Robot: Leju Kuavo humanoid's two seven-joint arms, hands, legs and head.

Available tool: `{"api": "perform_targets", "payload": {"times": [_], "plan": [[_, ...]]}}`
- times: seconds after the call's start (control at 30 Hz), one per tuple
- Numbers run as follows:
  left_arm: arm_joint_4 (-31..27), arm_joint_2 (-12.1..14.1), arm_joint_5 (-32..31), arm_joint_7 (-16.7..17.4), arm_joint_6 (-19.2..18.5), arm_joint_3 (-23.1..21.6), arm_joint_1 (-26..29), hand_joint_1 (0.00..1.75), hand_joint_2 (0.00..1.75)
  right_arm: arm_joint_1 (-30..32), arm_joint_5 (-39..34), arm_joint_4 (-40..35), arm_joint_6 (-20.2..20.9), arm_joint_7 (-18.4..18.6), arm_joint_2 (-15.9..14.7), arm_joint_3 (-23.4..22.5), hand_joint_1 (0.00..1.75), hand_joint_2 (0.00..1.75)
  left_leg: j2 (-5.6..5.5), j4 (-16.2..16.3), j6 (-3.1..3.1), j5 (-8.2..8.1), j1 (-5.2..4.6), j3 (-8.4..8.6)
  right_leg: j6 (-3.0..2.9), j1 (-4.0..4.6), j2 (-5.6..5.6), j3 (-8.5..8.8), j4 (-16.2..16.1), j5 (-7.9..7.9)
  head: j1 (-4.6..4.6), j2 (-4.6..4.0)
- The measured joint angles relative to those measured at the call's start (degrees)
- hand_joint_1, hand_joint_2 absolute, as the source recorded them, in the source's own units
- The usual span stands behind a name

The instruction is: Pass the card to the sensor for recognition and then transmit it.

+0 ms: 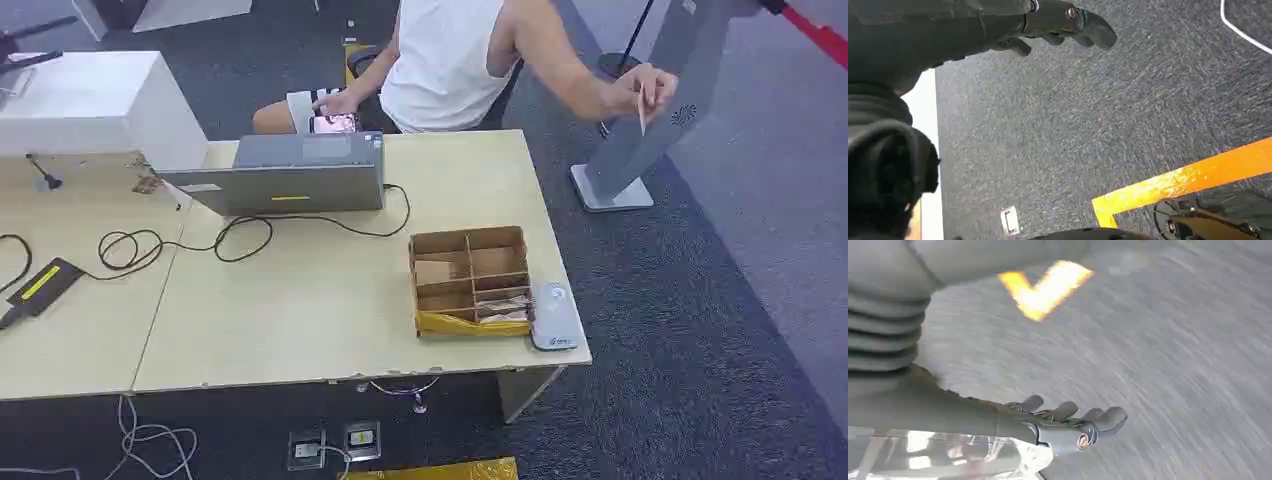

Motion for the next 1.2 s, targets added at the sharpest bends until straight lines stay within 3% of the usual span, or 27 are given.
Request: {"api": "perform_targets", "payload": {"times": [0.13, 0.3, 0.43, 0.6, 0.8, 0.97, 1.2], "plan": [[0.0, 0.13, 0.04, -0.59, 0.74, -0.04, 0.0, 0.0, 0.0, -5.7, -0.53, 0.09, -3.19, -4.77, -6.84, -1.53, 0.0, 1.75, 0.04, 0.01, 0.15, 0.09, -0.21, -0.02, 0.11, -0.23, 0.04, -0.06, 0.01, 0.08, -0.09, 0.0], [-0.02, 0.37, 0.02, -0.59, 1.03, -0.04, 0.0, 0.0, 0.0, -18.36, 10.85, 0.09, -3.61, -2.89, -16.51, -1.77, 0.0, 1.75, 0.15, 0.01, 0.29, 0.19, -0.33, -0.08, 0.27, -0.39, 0.14, -0.12, 0.05, 0.21, -0.07, 0.0], [-0.04, 0.33, -0.44, -0.59, 1.47, -0.04, -0.02, 0.0, 0.0, -29.86, 18.16, 0.15, -5.16, -2.17, -20.79, -0.75, 0.0, 1.75, 0.05, 0.02, 0.38, 0.27, -0.35, -0.11, 0.32, -0.4, 0.01, -0.11, 0.06, 0.25, -0.07, 0.0], [-0.07, 0.11, -1.68, -0.59, 1.62, -0.33, -0.07, 0.0, 0.0, -41.5, 19.01, 0.35, -7.0, -0.86, -22.91, 4.22, 0.0, 1.75, -0.13, 0.02, 0.41, 0.32, -0.34, -0.14, 0.32, -0.4, -0.04, -0.09, 0.08, 0.25, -0.04, 0.0], [-0.07, 0.15, -1.98, -0.68, 2.48, -0.5, -0.08, 0.0, 0.0, -51.1, 19.1, 0.61, -7.15, 2.01, -23.7, 11.22, 0.0, 1.75, -0.17, 0.02, 0.41, 0.32, -0.36, -0.22, 0.32, -0.42, -0.12, -0.13, 0.09, 0.25, -0.02, 0.0], [-0.07, 0.13, -2.67, -1.25, 2.82, -0.5, -0.13, 0.0, 0.0, -60.97, 19.23, 0.83, -7.18, 6.14, -22.98, 22.98, 0.0, 1.75, -0.19, 0.02, 0.4, 0.33, -0.33, -0.21, 0.32, -0.38, -0.12, -0.13, 0.1, 0.25, -0.09, 0.0], [-0.07, 0.0, -3.28, -1.86, 2.82, -0.5, -0.13, 0.0, 0.0, -65.84, 19.19, 0.87, -8.71, 3.23, -20.53, 32.64, 0.0, 1.75, -0.4, 0.02, 0.37, 0.37, -0.3, -0.28, 0.32, -0.38, -0.28, -0.11, 0.12, 0.25, -0.04, 0.0]]}}
